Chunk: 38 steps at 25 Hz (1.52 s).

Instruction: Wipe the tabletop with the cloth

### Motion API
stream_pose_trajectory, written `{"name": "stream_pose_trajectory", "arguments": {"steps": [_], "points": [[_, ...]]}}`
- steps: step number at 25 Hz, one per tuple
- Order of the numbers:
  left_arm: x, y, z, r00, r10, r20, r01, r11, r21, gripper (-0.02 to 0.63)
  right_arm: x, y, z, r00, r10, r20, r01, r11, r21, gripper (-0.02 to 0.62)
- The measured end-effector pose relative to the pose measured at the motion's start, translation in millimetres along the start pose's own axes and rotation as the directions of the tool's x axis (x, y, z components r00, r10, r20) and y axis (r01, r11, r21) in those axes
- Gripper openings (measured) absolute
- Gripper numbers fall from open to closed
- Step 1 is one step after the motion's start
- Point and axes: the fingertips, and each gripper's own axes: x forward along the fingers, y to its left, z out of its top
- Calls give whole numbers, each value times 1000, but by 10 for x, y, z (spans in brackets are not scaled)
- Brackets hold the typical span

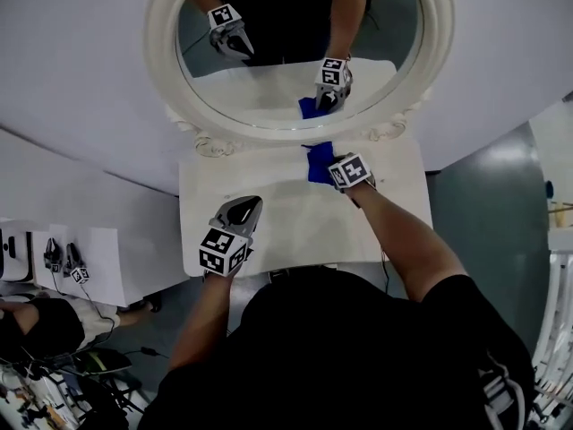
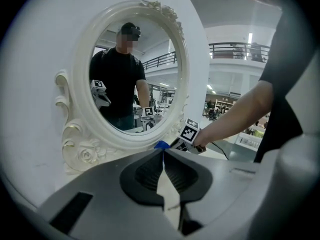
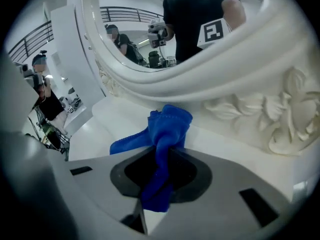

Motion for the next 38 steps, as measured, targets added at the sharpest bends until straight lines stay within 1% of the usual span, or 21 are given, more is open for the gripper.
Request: {"name": "stream_pose_trajectory", "arguments": {"steps": [5,13,18,21,27,31,33,38], "points": [[246,-265,153,999,-35,2,35,999,24,12,-376,-571,-308,998,-62,3,62,997,43,61],[567,-496,257,998,-63,-1,63,997,34,12,-817,-1432,-746,987,-156,-27,158,982,106,61],[694,-595,295,997,-71,-5,71,997,36,12,-1028,-1845,-959,978,-202,-44,207,966,155,61],[735,-634,309,997,-73,-6,73,997,37,12,-1122,-2021,-1051,972,-226,-62,233,960,153,61],[745,-667,318,998,-70,-7,70,997,38,12,-1177,-2118,-1101,967,-245,-73,253,956,151,60],[672,-668,335,998,-61,5,60,997,41,12,-1206,-2094,-1080,967,-246,-71,255,950,180,61],[623,-649,330,998,-56,7,56,998,43,12,-1249,-2040,-1038,970,-237,-50,242,951,192,61],[508,-615,329,998,-57,22,56,997,47,12,-1428,-1756,-852,977,-206,51,192,961,197,61]]}}
